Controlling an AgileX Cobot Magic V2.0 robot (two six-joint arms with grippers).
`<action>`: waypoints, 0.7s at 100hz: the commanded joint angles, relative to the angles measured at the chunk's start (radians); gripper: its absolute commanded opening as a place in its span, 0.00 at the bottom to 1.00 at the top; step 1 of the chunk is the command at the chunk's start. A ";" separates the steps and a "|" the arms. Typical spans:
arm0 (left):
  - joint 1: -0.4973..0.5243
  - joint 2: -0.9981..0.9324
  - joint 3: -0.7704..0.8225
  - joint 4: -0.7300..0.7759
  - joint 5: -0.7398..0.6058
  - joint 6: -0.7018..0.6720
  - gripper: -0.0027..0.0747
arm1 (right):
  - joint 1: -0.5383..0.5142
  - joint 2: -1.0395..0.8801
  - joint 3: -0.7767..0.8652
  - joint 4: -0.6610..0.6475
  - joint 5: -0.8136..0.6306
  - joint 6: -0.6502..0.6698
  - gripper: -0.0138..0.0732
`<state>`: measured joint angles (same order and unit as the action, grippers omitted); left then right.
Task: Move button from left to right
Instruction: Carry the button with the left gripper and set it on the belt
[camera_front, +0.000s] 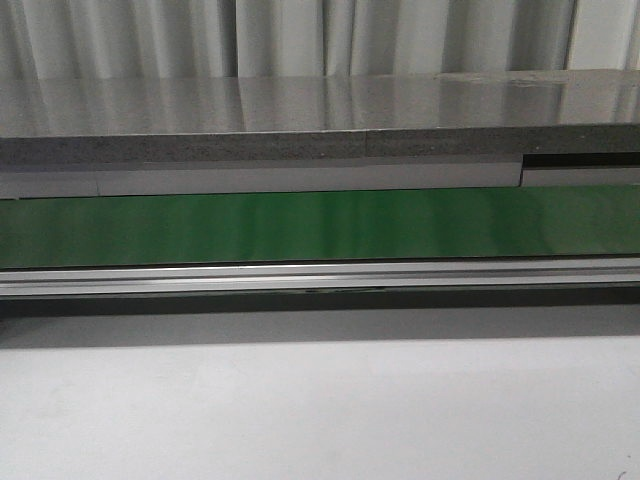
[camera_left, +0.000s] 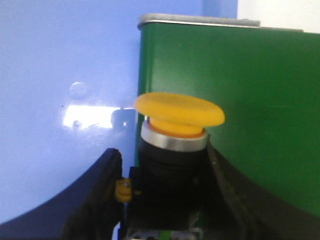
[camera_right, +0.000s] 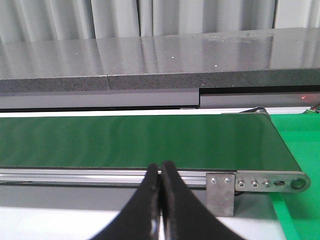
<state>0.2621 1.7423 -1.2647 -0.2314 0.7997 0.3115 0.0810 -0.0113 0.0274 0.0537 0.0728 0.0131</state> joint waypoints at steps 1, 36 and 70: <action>-0.015 -0.043 -0.025 -0.003 -0.031 0.002 0.21 | -0.004 -0.017 -0.017 -0.001 -0.082 -0.003 0.08; -0.015 -0.042 -0.025 -0.022 -0.050 0.000 0.21 | -0.004 -0.017 -0.017 -0.001 -0.082 -0.003 0.08; -0.015 0.017 -0.025 -0.048 -0.033 0.000 0.21 | -0.004 -0.017 -0.017 -0.001 -0.082 -0.003 0.08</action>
<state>0.2535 1.7941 -1.2647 -0.2494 0.7880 0.3159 0.0810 -0.0113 0.0274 0.0537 0.0728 0.0131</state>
